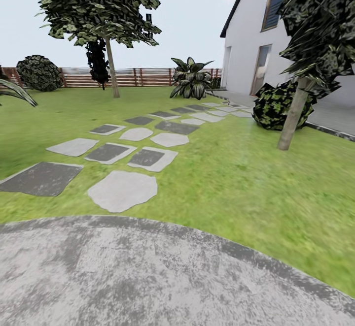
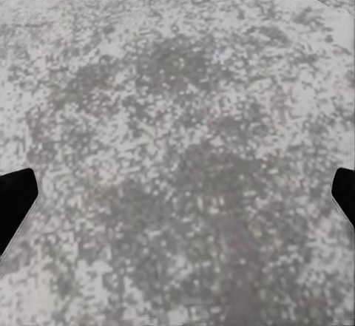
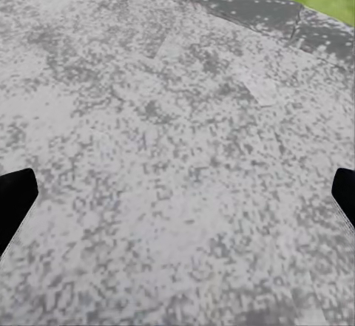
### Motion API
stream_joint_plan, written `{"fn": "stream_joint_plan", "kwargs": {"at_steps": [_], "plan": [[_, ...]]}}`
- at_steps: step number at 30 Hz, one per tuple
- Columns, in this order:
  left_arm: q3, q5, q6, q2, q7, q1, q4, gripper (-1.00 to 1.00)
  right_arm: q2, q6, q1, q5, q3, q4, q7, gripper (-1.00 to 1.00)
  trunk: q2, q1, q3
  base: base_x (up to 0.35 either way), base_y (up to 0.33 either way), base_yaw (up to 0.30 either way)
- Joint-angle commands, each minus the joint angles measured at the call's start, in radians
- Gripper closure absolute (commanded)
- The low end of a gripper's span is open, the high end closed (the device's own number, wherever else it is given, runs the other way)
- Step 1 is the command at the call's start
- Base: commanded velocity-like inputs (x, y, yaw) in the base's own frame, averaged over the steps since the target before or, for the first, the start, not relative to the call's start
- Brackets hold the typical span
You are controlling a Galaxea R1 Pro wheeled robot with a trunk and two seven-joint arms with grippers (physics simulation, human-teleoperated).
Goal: Pick up the pesticide atomizer in the garden and spray insectifuge to fully cover both potted plants in the garden.
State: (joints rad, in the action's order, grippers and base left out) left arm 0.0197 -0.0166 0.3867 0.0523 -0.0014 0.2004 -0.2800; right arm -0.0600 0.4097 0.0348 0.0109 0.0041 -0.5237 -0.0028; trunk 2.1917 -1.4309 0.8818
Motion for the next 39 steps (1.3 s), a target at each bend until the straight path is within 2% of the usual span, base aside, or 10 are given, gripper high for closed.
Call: {"fn": "stream_joint_plan", "kwargs": {"at_steps": [1,39], "plan": [[0.002,-0.002,0.003,0.0,0.0,0.001,0.001,-1.0,0.0,0.003,0.001,0.001,0.0,0.001,0.0,-1.0,0.0,0.0,0.001,0.339,0.0,0.0],[0.002,-0.003,0.003,0.0,0.0,0.001,0.001,-1.0,0.0,0.003,0.0,0.0,-0.006,-0.001,0.0,-1.0,0.0,0.0,0.001,0.339,0.0,0.0]]}}
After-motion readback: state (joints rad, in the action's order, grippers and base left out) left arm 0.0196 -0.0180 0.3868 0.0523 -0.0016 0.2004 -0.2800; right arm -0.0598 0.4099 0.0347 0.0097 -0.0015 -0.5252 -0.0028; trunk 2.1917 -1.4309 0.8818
